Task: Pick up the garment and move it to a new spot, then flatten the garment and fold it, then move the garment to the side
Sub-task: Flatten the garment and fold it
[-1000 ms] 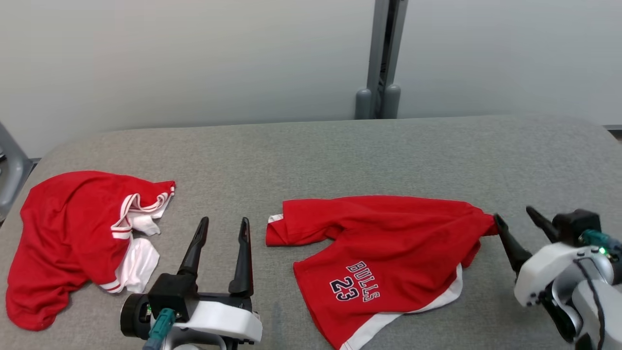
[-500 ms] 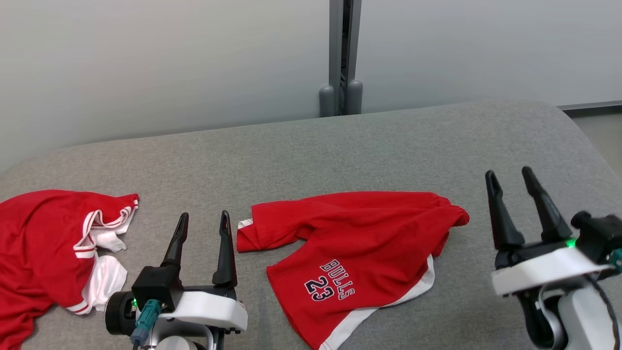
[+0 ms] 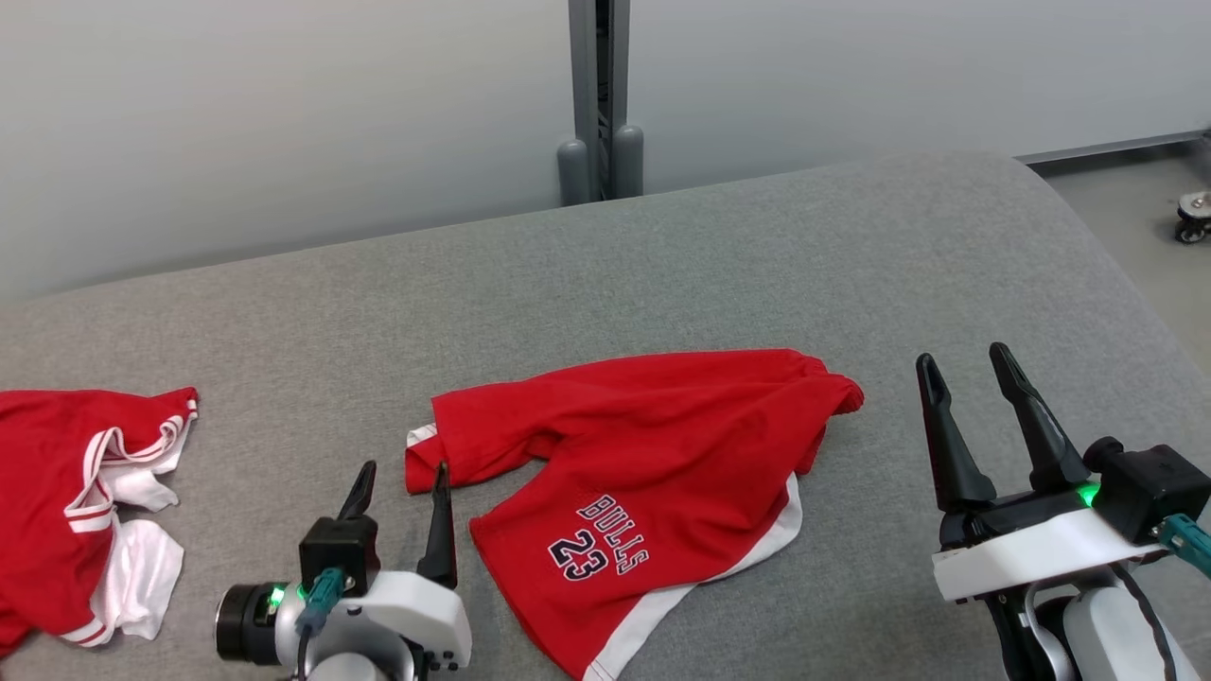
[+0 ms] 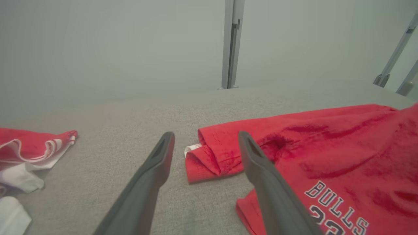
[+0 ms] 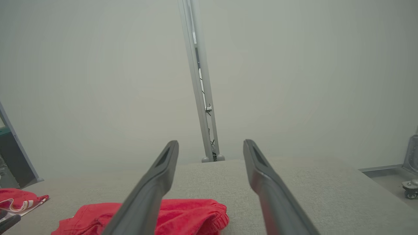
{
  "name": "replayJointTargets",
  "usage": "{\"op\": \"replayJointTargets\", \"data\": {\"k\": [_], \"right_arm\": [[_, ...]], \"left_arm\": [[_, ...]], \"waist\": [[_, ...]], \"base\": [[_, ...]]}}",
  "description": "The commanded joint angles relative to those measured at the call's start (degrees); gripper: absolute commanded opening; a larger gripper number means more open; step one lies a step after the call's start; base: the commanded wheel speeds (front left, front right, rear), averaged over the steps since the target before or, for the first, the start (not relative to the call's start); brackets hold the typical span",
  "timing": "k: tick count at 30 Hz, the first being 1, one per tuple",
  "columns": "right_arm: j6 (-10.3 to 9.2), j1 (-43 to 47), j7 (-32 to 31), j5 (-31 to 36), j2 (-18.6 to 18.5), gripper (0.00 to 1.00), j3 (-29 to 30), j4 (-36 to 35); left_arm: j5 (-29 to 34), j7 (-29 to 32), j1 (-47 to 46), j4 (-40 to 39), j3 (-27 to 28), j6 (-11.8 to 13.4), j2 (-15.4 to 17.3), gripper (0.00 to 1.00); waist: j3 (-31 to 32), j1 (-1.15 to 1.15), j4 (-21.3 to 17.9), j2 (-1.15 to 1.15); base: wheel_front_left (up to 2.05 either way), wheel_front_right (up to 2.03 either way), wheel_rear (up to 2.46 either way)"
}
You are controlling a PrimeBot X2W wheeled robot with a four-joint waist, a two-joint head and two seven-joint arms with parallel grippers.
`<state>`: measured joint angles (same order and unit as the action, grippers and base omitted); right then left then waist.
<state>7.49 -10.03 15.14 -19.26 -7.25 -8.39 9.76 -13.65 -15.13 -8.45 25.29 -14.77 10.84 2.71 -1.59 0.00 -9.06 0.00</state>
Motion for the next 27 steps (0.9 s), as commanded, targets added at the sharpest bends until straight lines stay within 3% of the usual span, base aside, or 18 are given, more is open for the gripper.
{"op": "replayJointTargets", "data": {"k": [1, 8, 13, 20, 22, 23, 27], "right_arm": [[0.01, -0.2, 0.03, 0.25, 0.02, 1.0, 0.2, -0.16], [0.01, -0.86, 0.03, 0.71, 0.47, 1.0, -0.22, -0.28], [0.01, -1.48, 0.03, 0.74, 0.78, 1.0, -0.54, -0.7], [0.01, -2.61, 0.04, 2.5, 1.45, 1.0, 0.24, -1.11], [0.01, -2.9, 0.04, 2.68, 1.67, 1.0, 0.49, -1.26], [0.01, -3.1, 0.04, 2.73, 1.8, 1.0, 0.55, -1.37], [0.01, -3.51, 0.04, 2.86, 2.24, 1.0, 0.65, -1.57]], "left_arm": [[0.96, 0.0, -3.58, 3.27, -0.41, -1.18, 0.32, 1.0], [3.77, 0.64, -13.7, 21.39, -3.54, -4.75, 0.83, 1.0], [4.17, 0.62, -18.53, 28.3, -3.96, -4.62, 0.93, 1.0], [5.65, 1.85, -24.78, 37.17, -6.44, -6.49, 0.99, 1.0], [5.08, 1.96, -26.47, 38.7, -6.35, -7.25, 1.05, 0.11], [4.81, 1.7, -27.26, 39.13, -6.11, -7.44, 1.2, 0.0], [4.25, 0.32, -30.59, 38.25, -5.28, -6.65, 2.27, 0.0]], "waist": [[-1.38, 0.0, -1.36, 0.0], [-4.77, 0.0, -3.53, 0.0], [-6.23, 0.0, -4.52, 0.0], [-8.43, 0.0, -5.71, 0.0], [-8.93, 0.0, -6.0, 0.0], [-9.18, 0.0, -6.14, 0.0], [-9.99, 0.0, -6.75, 0.0]], "base": [[0.0, 0.0, 0.0], [0.0, 0.0, 0.0], [0.0, 0.0, 0.0], [0.0, 0.0, 0.0], [0.0, 0.0, 0.0], [0.0, 0.0, 0.0], [0.0, 0.0, 0.0]]}}
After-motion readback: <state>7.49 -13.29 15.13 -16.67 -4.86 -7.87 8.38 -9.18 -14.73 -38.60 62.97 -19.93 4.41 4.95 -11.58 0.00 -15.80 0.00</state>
